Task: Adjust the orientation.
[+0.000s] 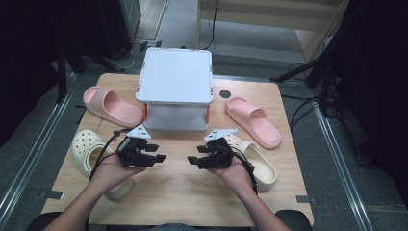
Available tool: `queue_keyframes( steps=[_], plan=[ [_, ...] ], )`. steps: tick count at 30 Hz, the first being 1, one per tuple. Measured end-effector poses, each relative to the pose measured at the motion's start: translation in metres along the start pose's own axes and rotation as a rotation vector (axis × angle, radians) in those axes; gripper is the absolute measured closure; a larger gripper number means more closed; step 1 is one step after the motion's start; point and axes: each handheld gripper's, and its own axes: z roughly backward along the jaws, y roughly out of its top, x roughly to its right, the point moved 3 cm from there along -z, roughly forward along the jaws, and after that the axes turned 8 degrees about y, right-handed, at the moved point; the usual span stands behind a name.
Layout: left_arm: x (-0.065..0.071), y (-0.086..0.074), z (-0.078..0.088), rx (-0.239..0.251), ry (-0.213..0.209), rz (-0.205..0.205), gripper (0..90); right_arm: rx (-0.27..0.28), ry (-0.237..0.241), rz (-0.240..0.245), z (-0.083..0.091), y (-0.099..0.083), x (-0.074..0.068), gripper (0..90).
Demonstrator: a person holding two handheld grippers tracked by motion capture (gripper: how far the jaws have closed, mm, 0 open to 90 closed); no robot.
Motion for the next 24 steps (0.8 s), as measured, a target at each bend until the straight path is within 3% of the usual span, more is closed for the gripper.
queue_keyframes(
  steps=[12,14,15,18,24],
  plan=[
    [-0.009,-0.001,0.01,0.013,-0.012,0.037,46.1,-0.007,0.032,0.009,-0.008,0.003,-0.002,41.7],
    [-0.01,-0.002,0.012,0.008,-0.004,0.04,46.4,-0.003,0.058,0.0,-0.013,0.006,-0.002,42.4],
    [-0.011,0.0,0.015,-0.01,0.002,0.076,47.5,0.006,0.075,-0.002,-0.015,0.008,-0.004,42.6],
    [-0.012,0.001,0.024,0.005,0.019,0.087,48.2,0.026,0.109,0.004,-0.02,0.013,-0.009,43.7],
    [-0.026,-0.003,0.04,0.019,0.066,0.115,48.2,-0.026,0.104,0.049,-0.037,0.021,-0.012,44.7]
  ],
)
